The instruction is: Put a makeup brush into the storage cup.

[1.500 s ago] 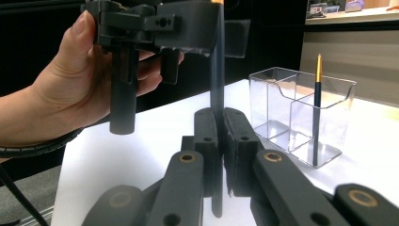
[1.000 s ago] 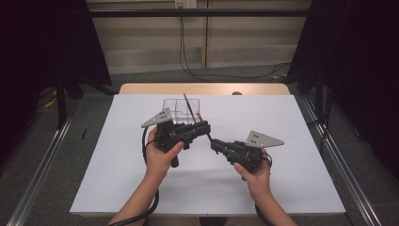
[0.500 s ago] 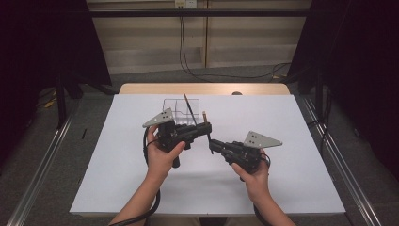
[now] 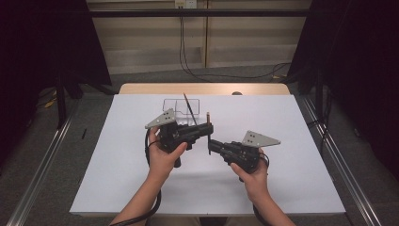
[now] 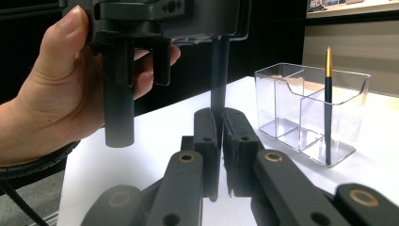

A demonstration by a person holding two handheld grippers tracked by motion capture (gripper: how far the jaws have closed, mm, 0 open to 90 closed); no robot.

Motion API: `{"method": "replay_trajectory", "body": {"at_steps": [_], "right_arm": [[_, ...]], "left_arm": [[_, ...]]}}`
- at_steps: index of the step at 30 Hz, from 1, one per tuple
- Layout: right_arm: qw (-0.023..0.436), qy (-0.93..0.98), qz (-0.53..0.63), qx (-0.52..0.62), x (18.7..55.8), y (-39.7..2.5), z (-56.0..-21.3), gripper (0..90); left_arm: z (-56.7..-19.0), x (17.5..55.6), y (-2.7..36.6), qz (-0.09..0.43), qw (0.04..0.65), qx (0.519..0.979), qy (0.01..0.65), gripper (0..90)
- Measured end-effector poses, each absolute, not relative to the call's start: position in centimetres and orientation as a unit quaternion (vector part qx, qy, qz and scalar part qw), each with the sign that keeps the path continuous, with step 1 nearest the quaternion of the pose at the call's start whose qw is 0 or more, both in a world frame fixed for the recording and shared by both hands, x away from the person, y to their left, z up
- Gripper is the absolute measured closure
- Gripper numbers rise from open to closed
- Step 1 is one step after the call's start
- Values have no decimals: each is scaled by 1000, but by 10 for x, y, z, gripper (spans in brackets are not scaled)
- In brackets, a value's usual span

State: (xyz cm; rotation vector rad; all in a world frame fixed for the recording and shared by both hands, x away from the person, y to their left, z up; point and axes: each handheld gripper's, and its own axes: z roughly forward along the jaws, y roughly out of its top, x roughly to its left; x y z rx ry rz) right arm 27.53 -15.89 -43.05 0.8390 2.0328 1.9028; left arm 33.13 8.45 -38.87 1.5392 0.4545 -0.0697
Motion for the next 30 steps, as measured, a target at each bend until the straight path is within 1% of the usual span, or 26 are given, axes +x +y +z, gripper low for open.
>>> {"method": "replay_trajectory", "body": {"at_steps": [8, 14, 20, 21, 24, 26, 28, 30], "right_arm": [[117, 696, 648, 285, 275, -159, -430, 843], [117, 698, 647, 285, 274, -159, -430, 824], [126, 703, 640, 285, 273, -163, -428, 738], [128, 704, 638, 285, 273, -164, -428, 706], [132, 707, 634, 283, 272, -167, -427, 658], [135, 709, 630, 285, 271, -169, -427, 582], [137, 712, 627, 286, 271, -171, -427, 553], [135, 713, 626, 286, 271, -174, -426, 495]], "left_arm": [[-388, 331, 84, -28, 691, 695, 199, 829], [-387, 331, 83, -27, 688, 698, 197, 832], [-386, 330, 83, -17, 684, 703, 195, 832], [-386, 330, 83, -17, 684, 704, 193, 832], [-386, 331, 84, -12, 680, 707, 192, 832], [-386, 331, 84, -12, 681, 706, 194, 832], [-386, 331, 85, -10, 680, 707, 194, 832], [-386, 331, 85, -9, 680, 707, 194, 832]]}}
